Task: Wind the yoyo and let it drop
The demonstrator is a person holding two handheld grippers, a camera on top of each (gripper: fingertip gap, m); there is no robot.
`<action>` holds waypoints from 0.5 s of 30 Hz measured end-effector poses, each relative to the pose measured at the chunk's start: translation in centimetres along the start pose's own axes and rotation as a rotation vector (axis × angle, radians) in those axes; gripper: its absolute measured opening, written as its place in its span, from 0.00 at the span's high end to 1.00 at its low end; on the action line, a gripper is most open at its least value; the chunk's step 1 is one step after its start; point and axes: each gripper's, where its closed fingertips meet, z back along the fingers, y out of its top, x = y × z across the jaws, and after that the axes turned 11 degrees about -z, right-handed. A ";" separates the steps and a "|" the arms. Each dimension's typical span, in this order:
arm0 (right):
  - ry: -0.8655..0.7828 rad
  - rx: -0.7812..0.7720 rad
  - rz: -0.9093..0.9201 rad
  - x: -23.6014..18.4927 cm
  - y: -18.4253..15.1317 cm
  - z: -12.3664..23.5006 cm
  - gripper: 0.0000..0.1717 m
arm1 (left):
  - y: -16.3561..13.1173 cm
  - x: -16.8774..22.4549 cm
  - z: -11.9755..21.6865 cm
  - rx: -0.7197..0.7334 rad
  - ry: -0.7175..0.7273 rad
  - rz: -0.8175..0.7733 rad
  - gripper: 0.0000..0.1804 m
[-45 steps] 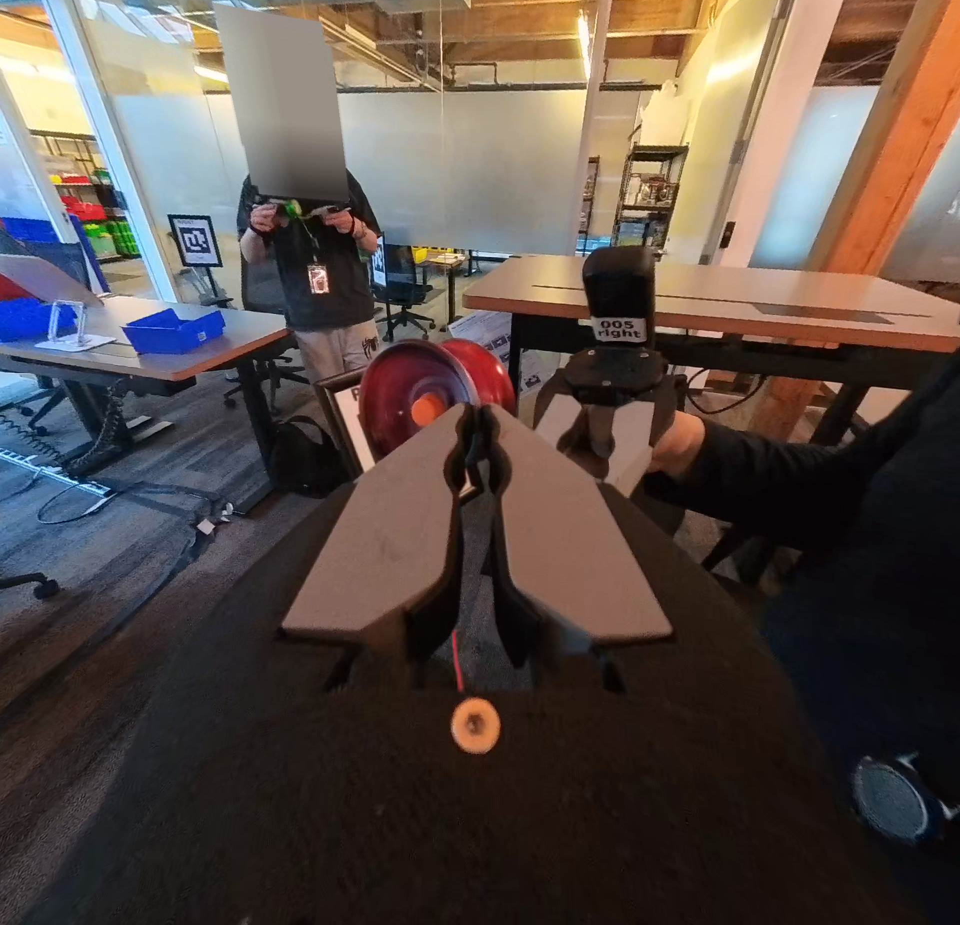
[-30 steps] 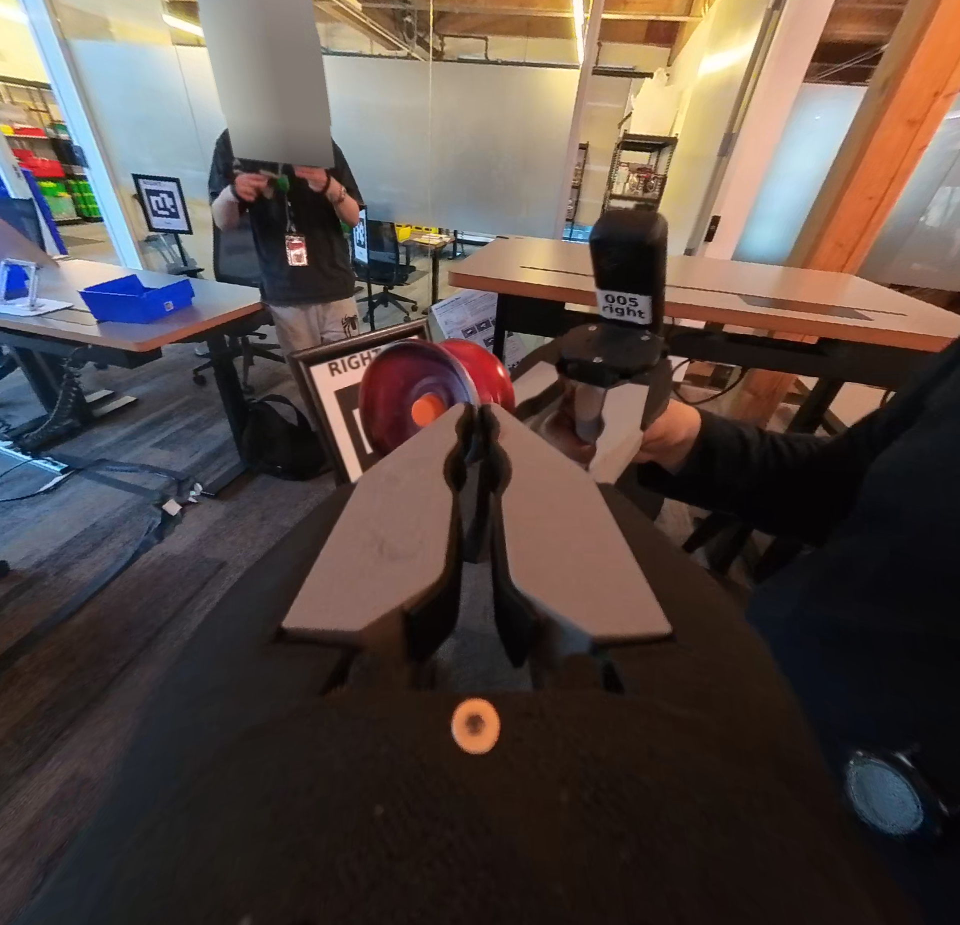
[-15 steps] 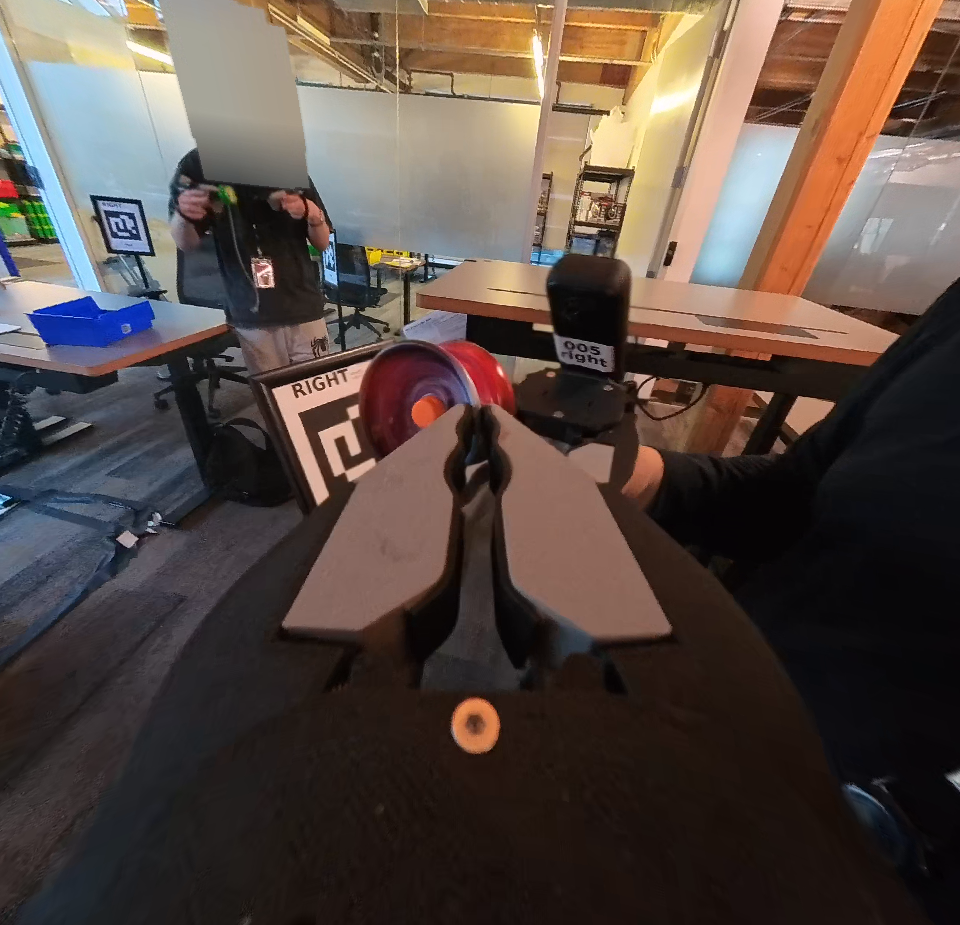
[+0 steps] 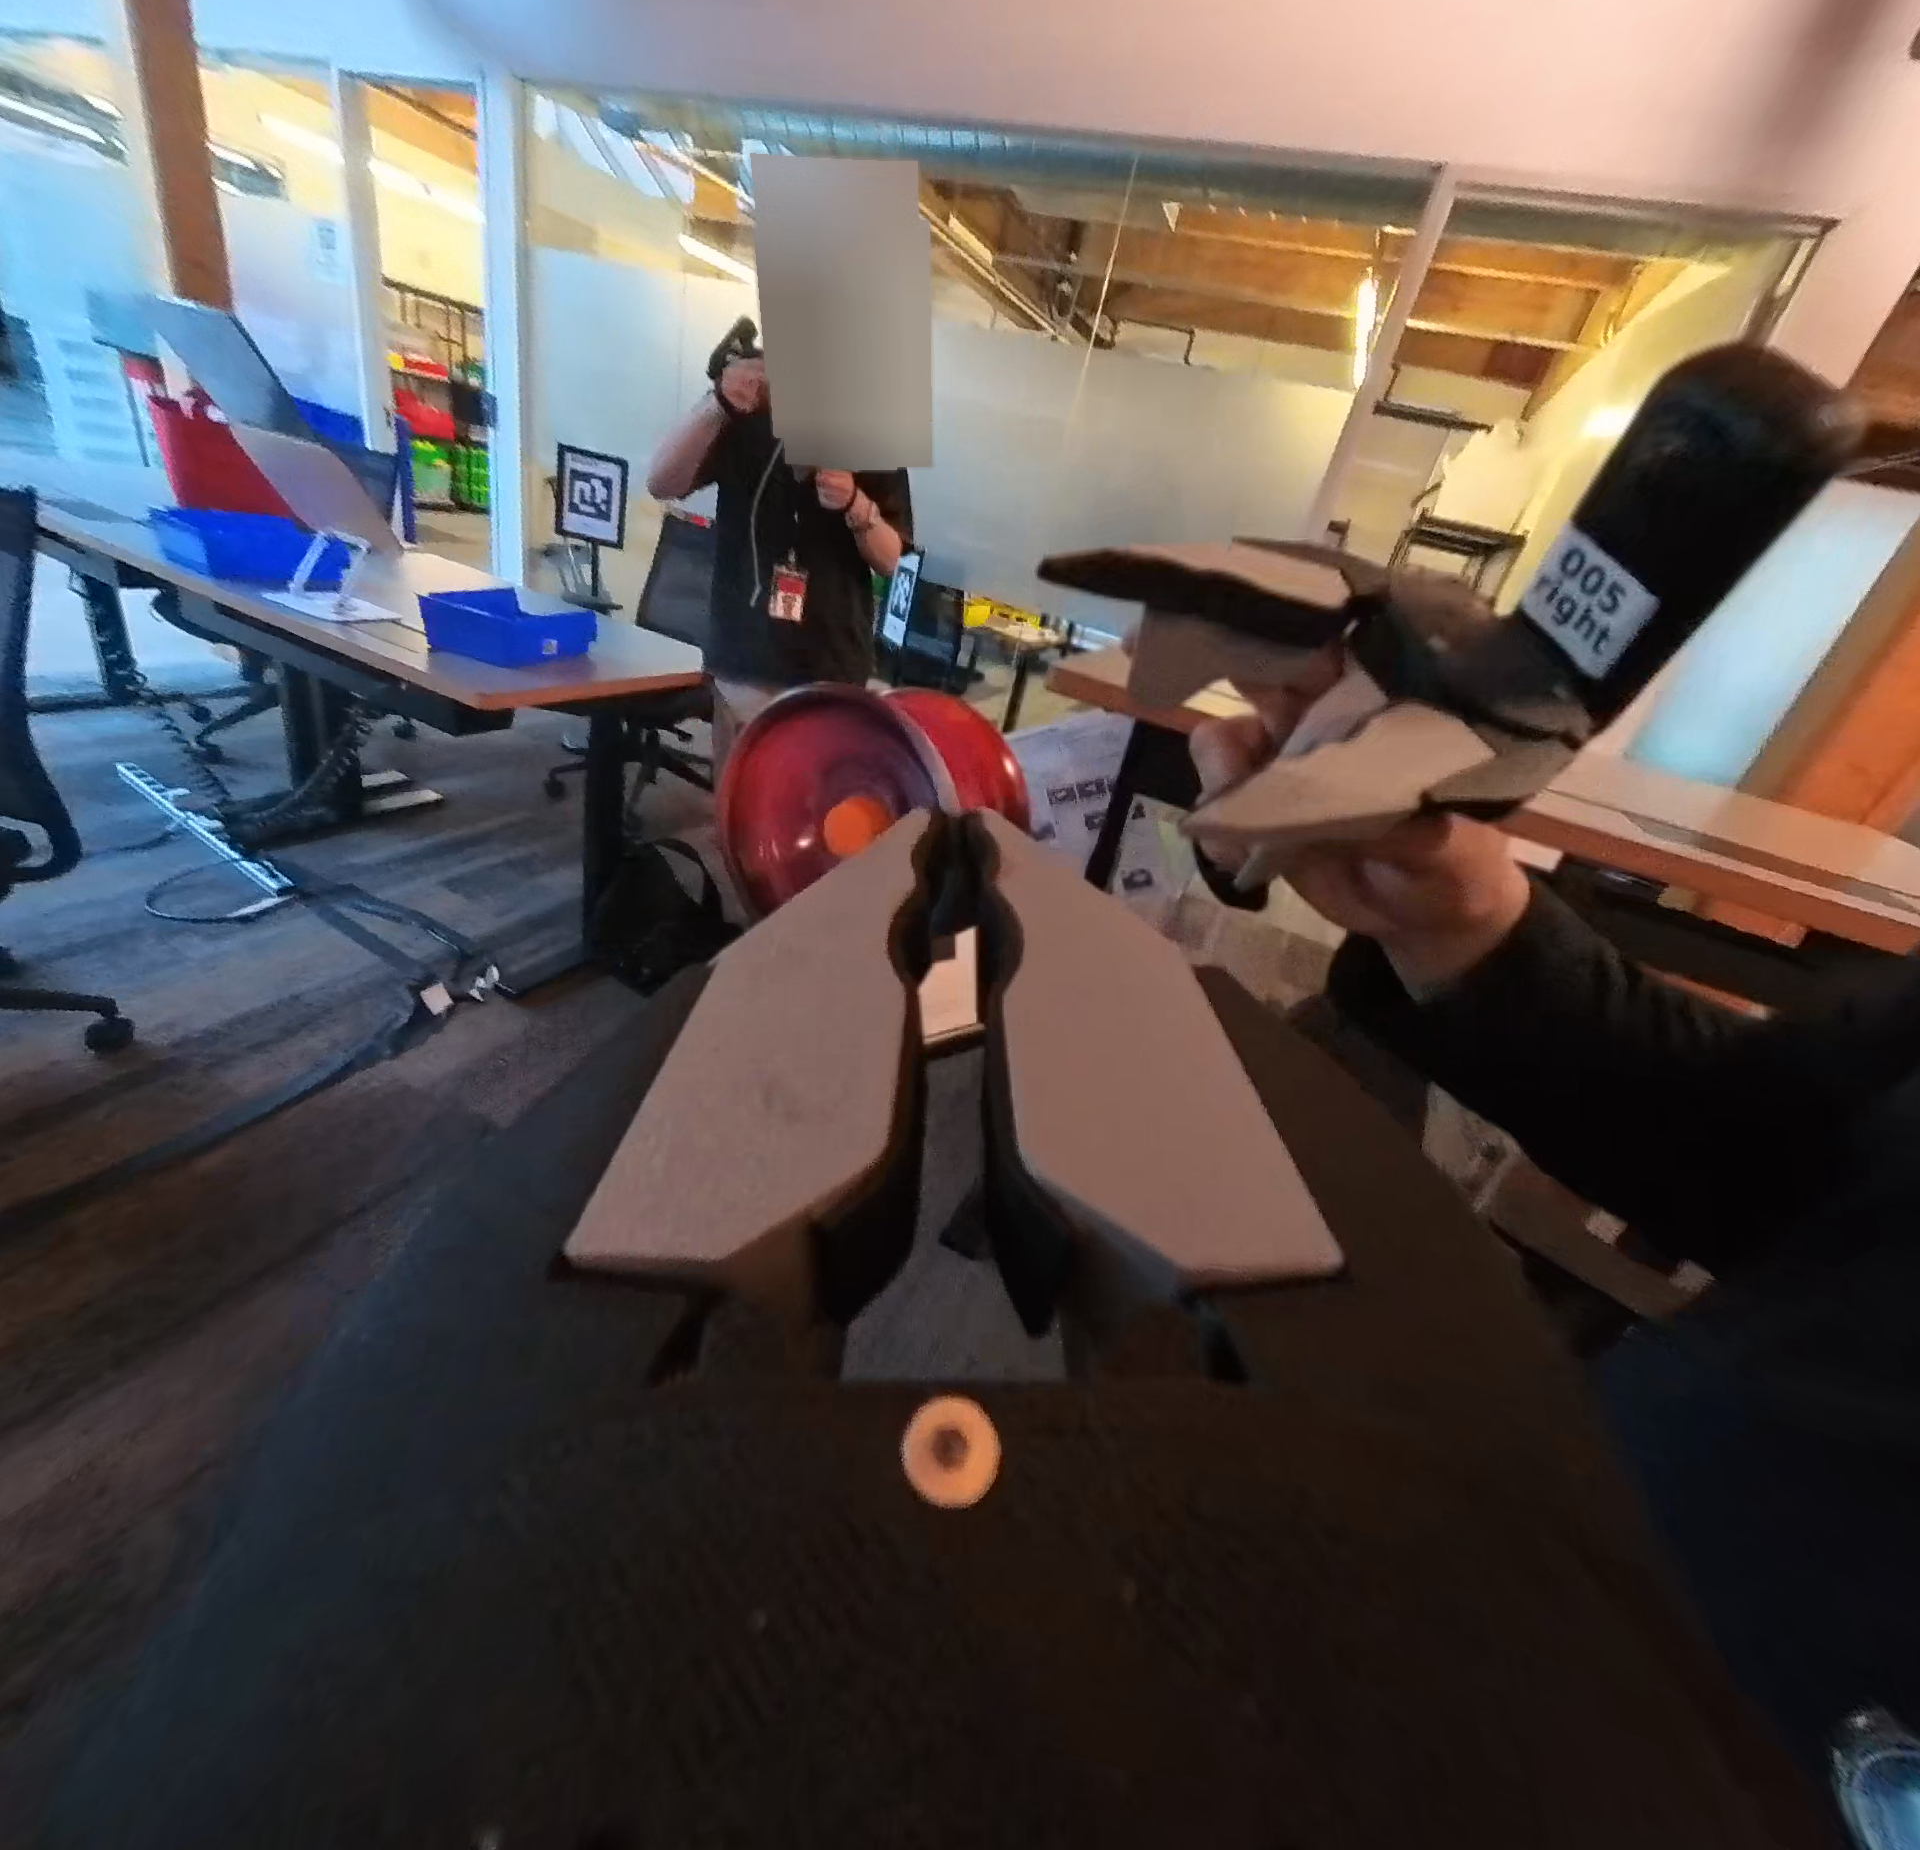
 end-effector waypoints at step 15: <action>-0.016 -0.031 -0.289 -1.3 -6.7 -1.9 0.48 | 0.0 -1.1 2.4 -0.034 0.026 -0.056 1.00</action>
